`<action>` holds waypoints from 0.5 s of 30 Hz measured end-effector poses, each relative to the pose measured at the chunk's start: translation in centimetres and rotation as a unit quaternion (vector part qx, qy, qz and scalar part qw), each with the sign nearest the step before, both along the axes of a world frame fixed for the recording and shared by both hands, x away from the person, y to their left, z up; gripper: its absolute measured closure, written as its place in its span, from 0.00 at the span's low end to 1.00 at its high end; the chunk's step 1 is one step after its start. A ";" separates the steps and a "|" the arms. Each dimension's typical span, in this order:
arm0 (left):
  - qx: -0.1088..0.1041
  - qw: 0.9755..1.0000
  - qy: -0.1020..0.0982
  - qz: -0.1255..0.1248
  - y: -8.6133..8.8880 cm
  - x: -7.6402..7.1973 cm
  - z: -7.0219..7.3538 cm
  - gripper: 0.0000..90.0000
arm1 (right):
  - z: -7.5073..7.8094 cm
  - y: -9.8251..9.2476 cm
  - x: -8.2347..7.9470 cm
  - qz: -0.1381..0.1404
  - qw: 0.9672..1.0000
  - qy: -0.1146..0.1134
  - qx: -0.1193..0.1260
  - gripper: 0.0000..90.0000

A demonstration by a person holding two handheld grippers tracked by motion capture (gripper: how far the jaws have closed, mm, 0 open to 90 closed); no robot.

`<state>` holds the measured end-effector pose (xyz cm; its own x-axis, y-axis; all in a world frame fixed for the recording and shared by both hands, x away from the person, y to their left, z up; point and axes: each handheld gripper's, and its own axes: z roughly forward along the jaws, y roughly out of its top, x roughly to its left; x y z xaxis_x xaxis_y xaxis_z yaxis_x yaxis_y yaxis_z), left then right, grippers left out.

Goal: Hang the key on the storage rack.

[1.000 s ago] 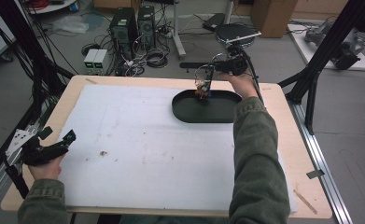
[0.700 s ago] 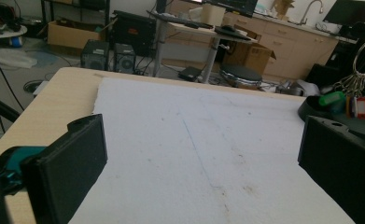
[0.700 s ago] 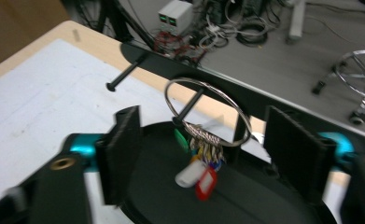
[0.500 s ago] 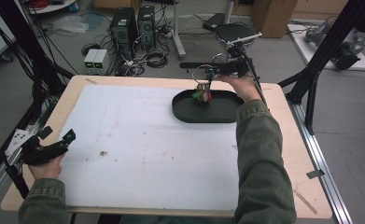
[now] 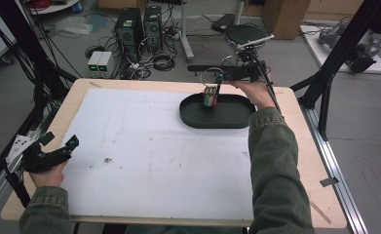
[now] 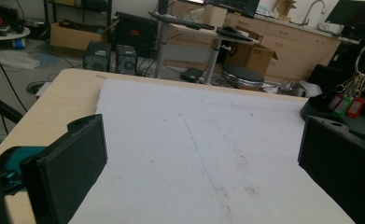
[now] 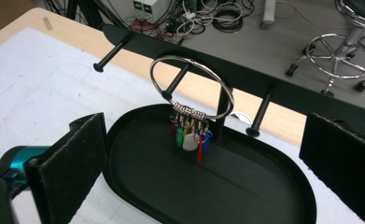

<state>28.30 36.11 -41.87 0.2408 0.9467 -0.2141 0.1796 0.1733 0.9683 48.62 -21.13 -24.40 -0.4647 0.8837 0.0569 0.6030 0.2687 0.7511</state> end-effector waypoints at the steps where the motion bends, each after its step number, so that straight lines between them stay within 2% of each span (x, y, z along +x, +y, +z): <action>1: 0.000 1.000 0.000 -0.001 0.0 0.0 0.0 0.02 | -0.1 -0.1 -0.1 -0.001 1.000 0.001 0.003 0.00; 6: -0.002 1.000 0.000 0.000 -0.1 0.0 0.0 0.02 | -0.9 -0.5 -0.8 -0.004 1.000 0.001 0.000 0.01; 7: -0.002 1.000 0.000 -0.001 0.0 0.0 0.0 0.02 | -1.1 -0.6 -1.0 -0.005 1.000 0.006 0.000 0.01; 11: -0.001 1.000 0.001 -0.001 -0.1 0.0 0.0 0.02 | -1.5 -0.7 -1.4 -0.003 1.000 0.009 -0.015 0.01; 15: -0.001 1.000 0.001 -0.001 0.0 0.0 0.0 0.02 | -2.0 -1.1 -2.2 -0.009 1.000 0.002 -0.004 0.01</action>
